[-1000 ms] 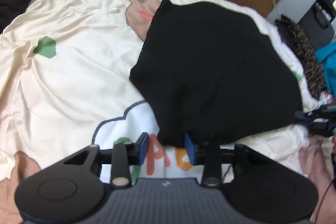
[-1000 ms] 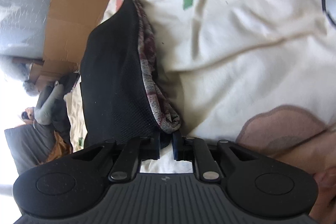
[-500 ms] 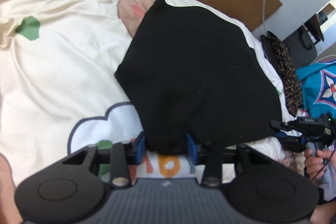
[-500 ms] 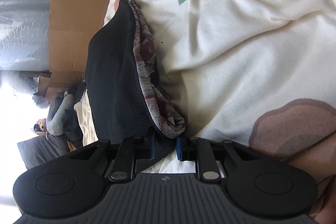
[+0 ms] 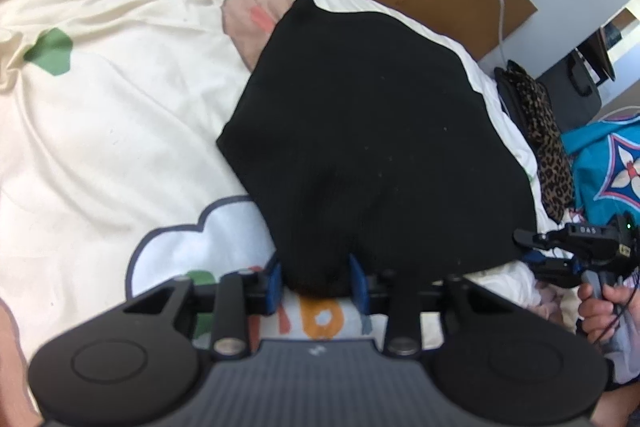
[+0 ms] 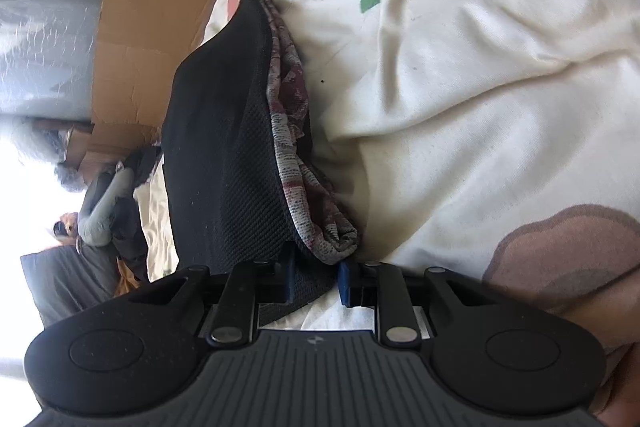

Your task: Fold clothes

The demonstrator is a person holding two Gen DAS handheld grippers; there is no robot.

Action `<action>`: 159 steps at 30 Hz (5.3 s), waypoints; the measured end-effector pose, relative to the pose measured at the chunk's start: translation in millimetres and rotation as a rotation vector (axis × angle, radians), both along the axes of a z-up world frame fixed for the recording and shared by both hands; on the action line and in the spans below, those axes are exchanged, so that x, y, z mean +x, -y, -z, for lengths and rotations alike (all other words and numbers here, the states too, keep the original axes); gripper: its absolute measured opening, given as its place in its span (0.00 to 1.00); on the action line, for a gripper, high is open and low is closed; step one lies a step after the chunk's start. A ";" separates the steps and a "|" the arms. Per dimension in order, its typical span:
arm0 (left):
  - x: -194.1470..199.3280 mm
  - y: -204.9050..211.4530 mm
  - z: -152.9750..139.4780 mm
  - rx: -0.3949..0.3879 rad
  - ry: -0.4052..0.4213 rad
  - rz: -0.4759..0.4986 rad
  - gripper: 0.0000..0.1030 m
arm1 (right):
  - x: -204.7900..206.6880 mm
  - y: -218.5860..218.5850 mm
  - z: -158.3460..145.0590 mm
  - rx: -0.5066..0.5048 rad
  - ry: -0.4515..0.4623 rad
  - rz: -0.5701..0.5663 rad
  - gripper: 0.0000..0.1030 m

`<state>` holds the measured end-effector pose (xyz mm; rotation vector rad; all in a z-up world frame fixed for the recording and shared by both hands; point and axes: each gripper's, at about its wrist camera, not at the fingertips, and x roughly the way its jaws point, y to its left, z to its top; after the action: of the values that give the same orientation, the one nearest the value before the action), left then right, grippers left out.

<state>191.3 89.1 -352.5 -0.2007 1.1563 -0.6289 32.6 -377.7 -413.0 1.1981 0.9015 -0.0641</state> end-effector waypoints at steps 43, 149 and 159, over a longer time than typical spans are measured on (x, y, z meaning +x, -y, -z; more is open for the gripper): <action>-16.6 -16.8 -46.9 -0.043 0.005 -0.018 0.06 | -1.8 -42.0 -22.7 -0.008 0.034 -0.305 0.05; 130.3 275.7 -88.2 0.402 0.120 0.243 0.64 | 11.4 72.9 31.3 0.129 0.058 0.145 0.35; 129.7 261.1 -36.9 0.318 0.071 0.296 0.64 | 24.0 66.8 29.4 0.095 0.060 0.097 0.35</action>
<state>320.9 -172.0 -315.7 0.2662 1.2097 -0.6941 56.5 -444.5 -442.4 1.3256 0.8003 -0.0638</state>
